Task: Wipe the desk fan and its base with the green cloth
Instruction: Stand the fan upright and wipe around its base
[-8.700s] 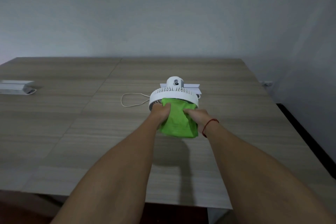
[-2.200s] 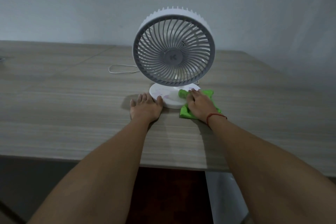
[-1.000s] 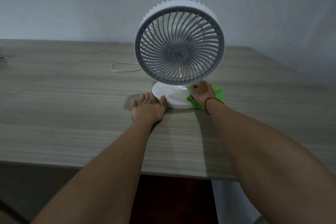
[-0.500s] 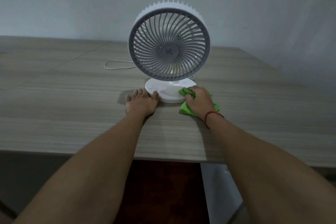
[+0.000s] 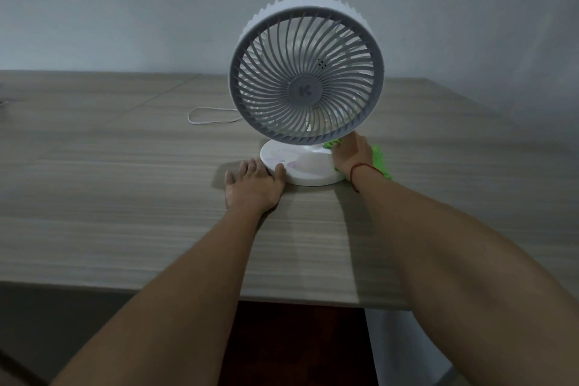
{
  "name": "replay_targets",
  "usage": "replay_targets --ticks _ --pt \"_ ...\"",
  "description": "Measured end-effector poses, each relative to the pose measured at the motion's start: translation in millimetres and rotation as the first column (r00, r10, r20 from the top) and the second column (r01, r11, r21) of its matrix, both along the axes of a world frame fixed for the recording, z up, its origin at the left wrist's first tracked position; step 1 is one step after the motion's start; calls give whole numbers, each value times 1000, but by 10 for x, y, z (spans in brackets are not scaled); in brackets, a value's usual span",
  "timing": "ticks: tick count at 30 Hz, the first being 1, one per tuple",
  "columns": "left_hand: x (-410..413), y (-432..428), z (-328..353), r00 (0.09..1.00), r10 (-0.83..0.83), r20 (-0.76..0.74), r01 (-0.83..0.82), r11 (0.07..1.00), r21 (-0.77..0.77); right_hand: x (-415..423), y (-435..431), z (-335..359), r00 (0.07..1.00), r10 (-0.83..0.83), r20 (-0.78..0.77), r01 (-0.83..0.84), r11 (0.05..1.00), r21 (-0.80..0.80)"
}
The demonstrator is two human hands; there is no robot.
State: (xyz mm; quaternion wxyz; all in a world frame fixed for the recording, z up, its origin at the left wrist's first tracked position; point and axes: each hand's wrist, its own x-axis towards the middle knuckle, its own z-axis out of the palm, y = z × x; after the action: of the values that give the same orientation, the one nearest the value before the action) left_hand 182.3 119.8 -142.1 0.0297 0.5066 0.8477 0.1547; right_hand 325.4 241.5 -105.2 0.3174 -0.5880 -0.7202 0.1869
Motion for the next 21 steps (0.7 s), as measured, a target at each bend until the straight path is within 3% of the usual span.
replay_targets --ticks 4,10,16,21 --pt "7 -10 15 1000 7 4 -7 1000 -12 51 -161 15 984 174 45 -173 985 -14" --pt "52 -60 70 1000 18 20 -18 1000 -10 87 -593 -86 932 359 -57 -352 930 105" --pt "51 -81 90 1000 11 25 -11 1000 -19 384 -621 -56 933 283 -222 -272 959 80" --pt "46 -56 70 1000 15 18 -15 1000 -15 313 -364 -97 978 194 -76 -193 981 28"
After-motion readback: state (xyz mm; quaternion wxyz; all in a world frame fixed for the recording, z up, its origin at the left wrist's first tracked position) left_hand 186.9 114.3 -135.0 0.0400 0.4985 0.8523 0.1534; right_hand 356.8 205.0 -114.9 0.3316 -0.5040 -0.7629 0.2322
